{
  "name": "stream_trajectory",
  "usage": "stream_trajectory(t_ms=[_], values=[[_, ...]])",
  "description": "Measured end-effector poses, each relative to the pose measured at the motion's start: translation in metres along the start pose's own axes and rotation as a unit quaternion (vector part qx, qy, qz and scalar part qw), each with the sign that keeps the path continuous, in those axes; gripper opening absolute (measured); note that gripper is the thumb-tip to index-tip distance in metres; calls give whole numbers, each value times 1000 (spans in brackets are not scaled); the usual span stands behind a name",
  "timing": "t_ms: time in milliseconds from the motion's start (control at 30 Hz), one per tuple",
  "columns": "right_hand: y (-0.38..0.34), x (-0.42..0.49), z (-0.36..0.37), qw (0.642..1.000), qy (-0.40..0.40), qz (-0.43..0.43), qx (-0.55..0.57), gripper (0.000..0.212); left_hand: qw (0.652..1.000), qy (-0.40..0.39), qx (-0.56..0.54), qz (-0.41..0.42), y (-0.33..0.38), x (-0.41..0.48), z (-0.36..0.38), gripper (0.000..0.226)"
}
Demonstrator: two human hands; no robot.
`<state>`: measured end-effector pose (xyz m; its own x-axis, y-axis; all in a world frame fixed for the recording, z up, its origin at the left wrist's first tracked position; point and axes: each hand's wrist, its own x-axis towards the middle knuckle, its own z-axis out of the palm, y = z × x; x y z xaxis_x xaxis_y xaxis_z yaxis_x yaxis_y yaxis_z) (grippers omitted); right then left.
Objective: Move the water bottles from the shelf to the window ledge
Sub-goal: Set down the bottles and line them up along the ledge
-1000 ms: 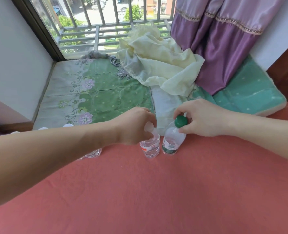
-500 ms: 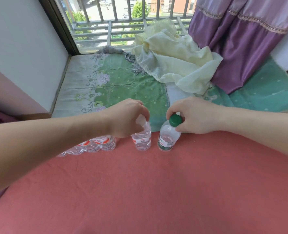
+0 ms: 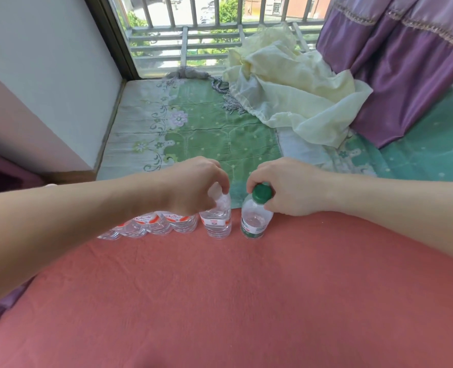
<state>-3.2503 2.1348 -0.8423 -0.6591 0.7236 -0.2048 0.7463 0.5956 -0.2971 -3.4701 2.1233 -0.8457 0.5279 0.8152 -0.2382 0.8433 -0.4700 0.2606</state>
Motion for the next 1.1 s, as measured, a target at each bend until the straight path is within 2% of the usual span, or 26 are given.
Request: stream_trajectory(t_ms=[200,300,467,767,1100], values=[[-5,1,6,1000,2,17,10,30,999,21,-16,-26,-12,6,3,39],[-3,0,8,999,16,43,2,35,998,38,-18,-36,-10,6,6,49],[-3,-2,10,998,26,49,2,33,998,49,-23,-42,-4,3,11,51],[-4,-2,9,998,27,48,1,35,997,52,-27,-48,2,8,9,33],[-3,-3,7,998,30,53,18,33,999,36,-23,-26,-7,7,3,31]])
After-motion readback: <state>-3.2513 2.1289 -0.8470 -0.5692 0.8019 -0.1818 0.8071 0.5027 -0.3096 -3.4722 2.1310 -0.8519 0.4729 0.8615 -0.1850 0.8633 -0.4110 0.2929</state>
